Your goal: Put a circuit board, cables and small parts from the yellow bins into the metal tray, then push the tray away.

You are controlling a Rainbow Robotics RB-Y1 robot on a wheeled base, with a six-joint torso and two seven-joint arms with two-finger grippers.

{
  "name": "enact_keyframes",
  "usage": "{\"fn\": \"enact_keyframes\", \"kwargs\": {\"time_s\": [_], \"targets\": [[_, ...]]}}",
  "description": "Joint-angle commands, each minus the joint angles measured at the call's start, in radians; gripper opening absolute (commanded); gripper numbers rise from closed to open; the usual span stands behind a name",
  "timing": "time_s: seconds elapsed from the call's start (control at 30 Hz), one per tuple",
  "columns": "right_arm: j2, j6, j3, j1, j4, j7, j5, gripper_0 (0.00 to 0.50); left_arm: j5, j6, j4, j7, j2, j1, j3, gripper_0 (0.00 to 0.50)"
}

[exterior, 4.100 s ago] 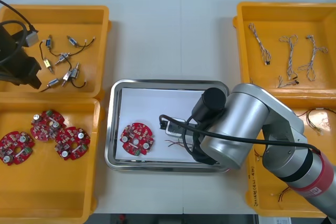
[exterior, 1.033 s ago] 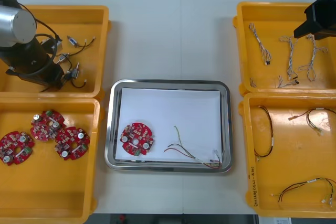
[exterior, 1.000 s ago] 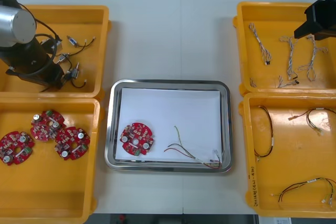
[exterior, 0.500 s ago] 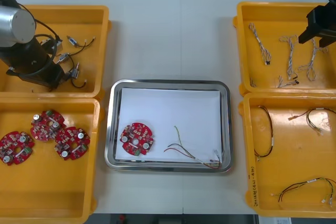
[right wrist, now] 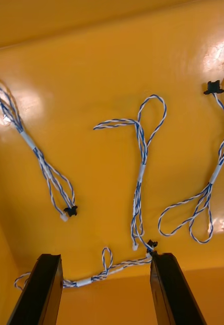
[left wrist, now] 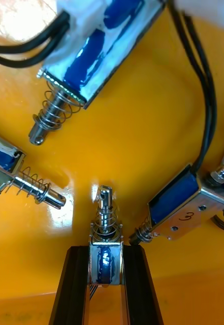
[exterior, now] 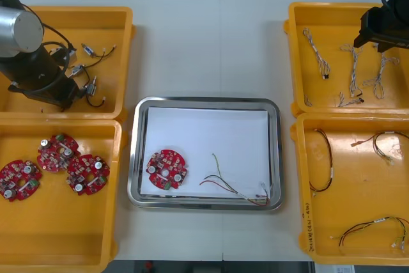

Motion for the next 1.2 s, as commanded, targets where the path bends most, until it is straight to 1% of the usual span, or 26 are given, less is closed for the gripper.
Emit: {"fn": "enact_keyframes", "kwargs": {"time_s": [0.03,0.23,0.4,0.6,0.67,0.9,1.03,1.2], "targets": [[-0.010,-0.062,0.015,-0.057,0.032,0.064,0.020,0.500,0.015,0.022,0.001,-0.132,0.015,-0.041,0.026,0.000],[-0.012,-0.177,0.095,-0.060,0.083,0.084,0.029,0.500,0.015,0.051,0.000,-0.144,0.016,-0.041,0.075,0.000],[-0.010,-0.246,0.107,-0.066,0.130,0.109,0.030,0.500,0.006,0.099,-0.007,-0.155,0.016,-0.050,0.117,0.000],[-0.010,-0.327,0.099,-0.075,0.219,0.213,0.032,0.500,-0.002,0.155,-0.039,-0.159,0.019,-0.057,0.163,0.000],[-0.010,-0.355,0.089,-0.080,0.258,0.227,0.030,0.500,-0.005,0.180,-0.059,-0.156,0.023,-0.057,0.186,0.000],[-0.004,-0.407,0.084,-0.081,0.300,0.222,0.030,0.500,-0.022,0.272,-0.132,-0.144,0.024,-0.057,0.265,0.000],[0.008,-0.459,0.084,-0.089,0.357,0.219,0.020,0.500,-0.039,0.320,-0.189,-0.132,0.026,-0.057,0.313,0.000],[0.023,-0.507,0.070,-0.114,0.428,0.221,0.030,0.500,-0.066,0.379,-0.267,-0.113,0.027,-0.057,0.370,0.000]]}}
